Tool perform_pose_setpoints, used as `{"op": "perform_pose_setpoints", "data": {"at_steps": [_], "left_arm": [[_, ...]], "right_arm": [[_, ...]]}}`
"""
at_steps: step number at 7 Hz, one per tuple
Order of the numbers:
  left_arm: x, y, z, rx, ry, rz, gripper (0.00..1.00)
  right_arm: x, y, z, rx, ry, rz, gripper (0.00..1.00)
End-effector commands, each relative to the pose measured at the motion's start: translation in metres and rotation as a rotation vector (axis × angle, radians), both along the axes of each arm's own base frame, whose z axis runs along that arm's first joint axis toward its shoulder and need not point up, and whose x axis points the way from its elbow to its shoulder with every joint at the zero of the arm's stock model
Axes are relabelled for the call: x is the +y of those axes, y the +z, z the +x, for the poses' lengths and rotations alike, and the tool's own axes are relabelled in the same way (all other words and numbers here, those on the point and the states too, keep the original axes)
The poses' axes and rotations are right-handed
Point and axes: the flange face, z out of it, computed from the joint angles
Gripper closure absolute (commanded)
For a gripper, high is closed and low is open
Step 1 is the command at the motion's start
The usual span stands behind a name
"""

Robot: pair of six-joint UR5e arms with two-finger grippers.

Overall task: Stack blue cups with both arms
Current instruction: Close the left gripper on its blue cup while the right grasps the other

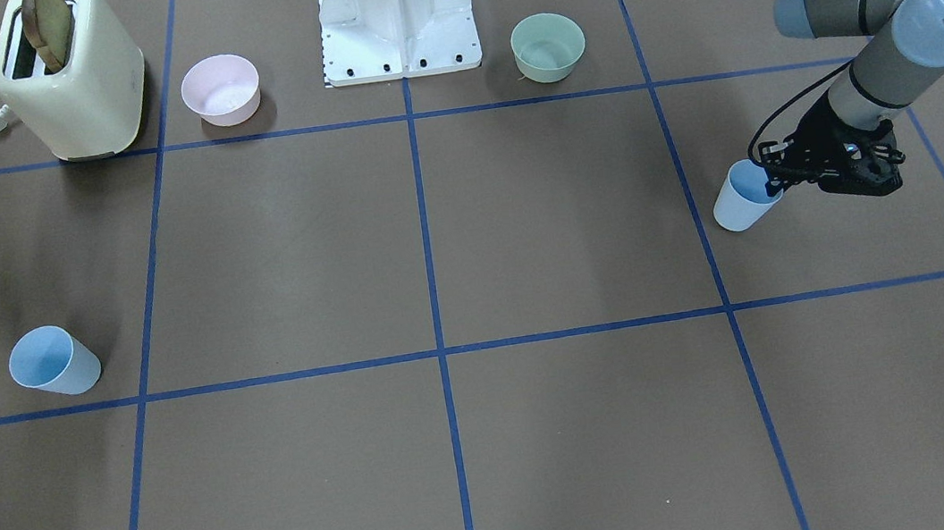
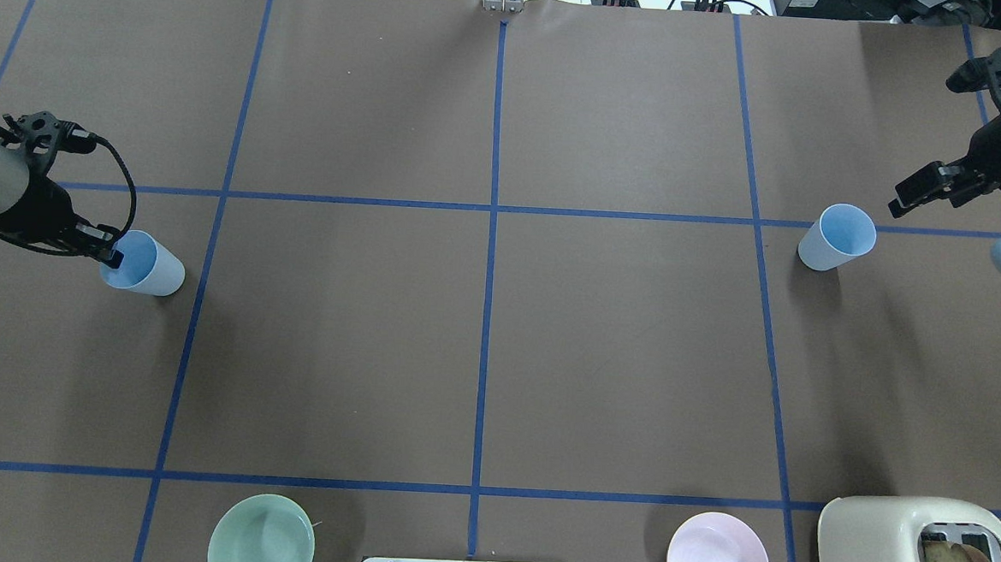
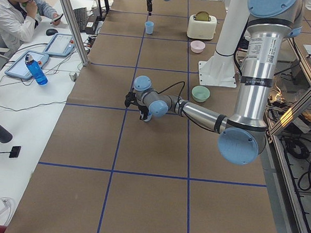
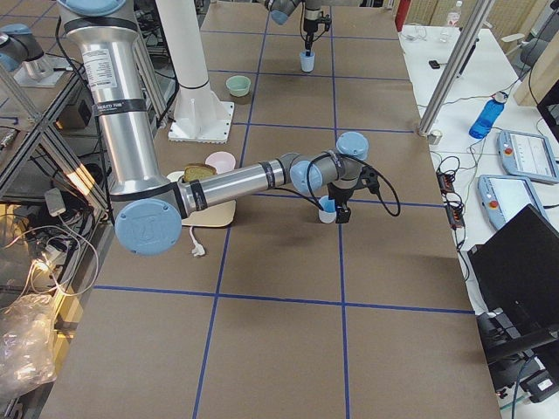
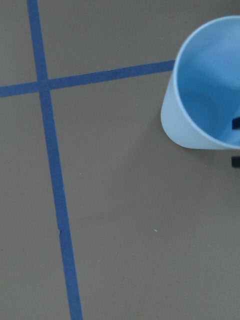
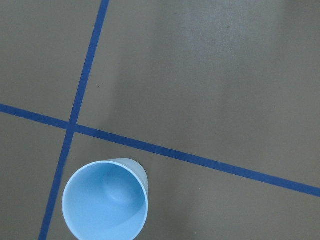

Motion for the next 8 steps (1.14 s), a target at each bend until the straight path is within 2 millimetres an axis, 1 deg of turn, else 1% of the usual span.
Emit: {"op": "perform_pose_setpoints", "data": {"at_steps": [1, 2, 3, 4, 5, 6, 7, 8], "left_arm": [[0.0, -0.007, 0.0, 0.01, 0.003, 0.004, 1.0], [-0.008, -0.03, 0.007, 0.038, -0.031, -0.031, 1.0], [-0.014, -0.054, 0.013, 0.071, -0.064, -0.066, 1.0], [-0.015, -0.088, 0.014, 0.07, -0.086, -0.097, 1.0], [-0.026, -0.14, 0.022, 0.04, -0.094, -0.136, 1.0], [-0.039, -0.186, 0.033, 0.026, -0.096, -0.155, 1.0], [-0.035, -0.21, 0.055, 0.027, -0.111, -0.202, 1.0], [-0.023, -0.229, 0.087, 0.036, -0.105, -0.239, 1.0]], "right_arm": [[-0.014, 0.001, -0.007, 0.002, -0.002, -0.009, 0.06], [-0.013, 0.005, -0.013, 0.006, -0.011, -0.016, 0.1], [-0.013, 0.005, -0.016, 0.007, -0.017, -0.015, 0.1], [-0.011, 0.005, -0.022, 0.009, -0.025, -0.015, 0.16], [-0.014, 0.003, -0.03, 0.014, -0.033, -0.009, 0.17], [-0.019, 0.006, -0.042, 0.041, -0.039, -0.006, 0.17], [-0.019, 0.006, -0.046, 0.042, -0.045, -0.005, 0.17], [-0.018, 0.008, -0.051, 0.047, -0.053, -0.008, 0.17]]}}
